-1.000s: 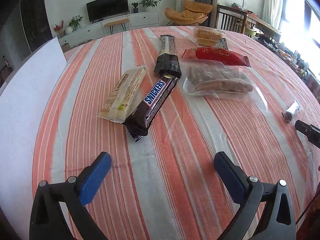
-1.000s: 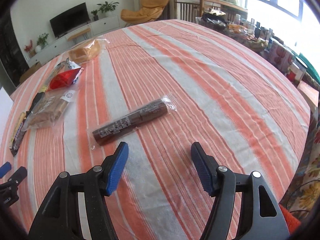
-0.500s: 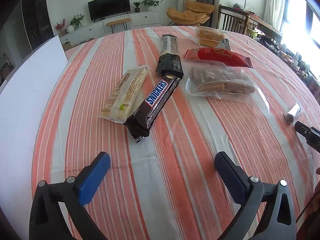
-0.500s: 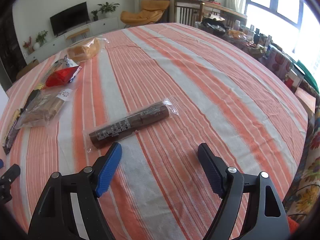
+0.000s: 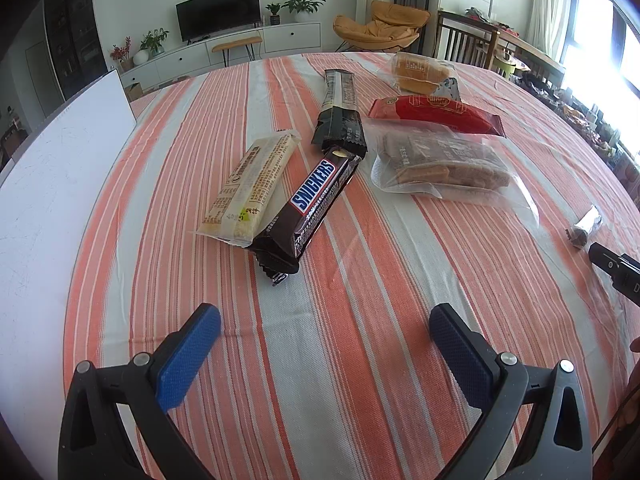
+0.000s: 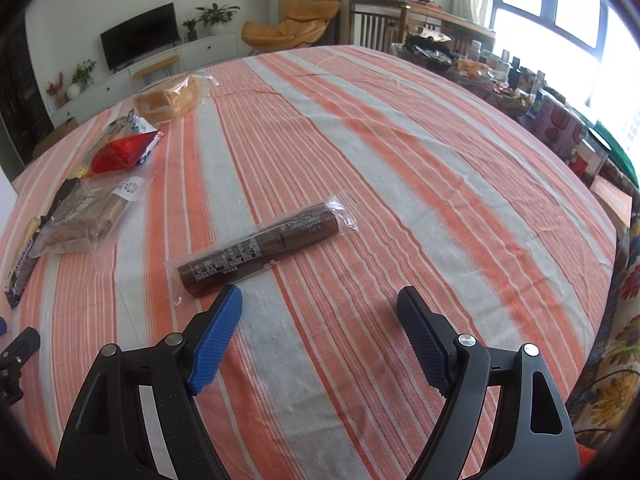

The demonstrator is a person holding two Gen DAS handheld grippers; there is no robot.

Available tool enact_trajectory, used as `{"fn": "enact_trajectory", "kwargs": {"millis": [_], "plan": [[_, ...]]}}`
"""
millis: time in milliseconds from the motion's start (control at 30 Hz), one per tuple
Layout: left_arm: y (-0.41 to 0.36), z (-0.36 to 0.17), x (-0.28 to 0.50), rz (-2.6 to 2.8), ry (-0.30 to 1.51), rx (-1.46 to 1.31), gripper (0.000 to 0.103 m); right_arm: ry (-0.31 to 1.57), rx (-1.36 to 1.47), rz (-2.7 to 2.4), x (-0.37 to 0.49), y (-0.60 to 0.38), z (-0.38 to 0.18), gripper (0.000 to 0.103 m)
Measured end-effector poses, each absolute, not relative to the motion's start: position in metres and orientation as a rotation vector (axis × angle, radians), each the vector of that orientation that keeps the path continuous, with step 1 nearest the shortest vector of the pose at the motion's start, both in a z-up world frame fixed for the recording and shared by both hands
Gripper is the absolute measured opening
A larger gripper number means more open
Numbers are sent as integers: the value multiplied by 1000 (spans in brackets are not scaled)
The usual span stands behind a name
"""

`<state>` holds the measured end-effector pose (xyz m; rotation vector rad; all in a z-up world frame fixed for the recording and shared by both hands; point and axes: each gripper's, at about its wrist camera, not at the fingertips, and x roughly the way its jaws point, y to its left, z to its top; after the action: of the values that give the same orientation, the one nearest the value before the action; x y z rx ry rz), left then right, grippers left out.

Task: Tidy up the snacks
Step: 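Move both tools back over the table toward the remaining snacks, then lower the left tool onto the cream wrapped bar and close on it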

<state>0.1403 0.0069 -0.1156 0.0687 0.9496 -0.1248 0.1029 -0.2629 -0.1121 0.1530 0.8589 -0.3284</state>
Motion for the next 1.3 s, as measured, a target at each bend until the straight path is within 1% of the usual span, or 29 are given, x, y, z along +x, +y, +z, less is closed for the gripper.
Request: {"fn": "enact_trajectory", "kwargs": {"millis": [1033, 1133, 1200, 1300], "plan": [[7, -115, 140, -129, 950, 65, 103, 858, 156, -311, 101, -264, -113, 85], [12, -113, 138, -183, 978, 84, 103, 858, 156, -313, 101, -264, -113, 85], [25, -109, 133, -215, 1008, 32, 103, 858, 155, -313, 101, -264, -113, 85], [55, -92, 136, -222, 986, -120, 103, 859, 154, -313, 101, -264, -113, 85]]}}
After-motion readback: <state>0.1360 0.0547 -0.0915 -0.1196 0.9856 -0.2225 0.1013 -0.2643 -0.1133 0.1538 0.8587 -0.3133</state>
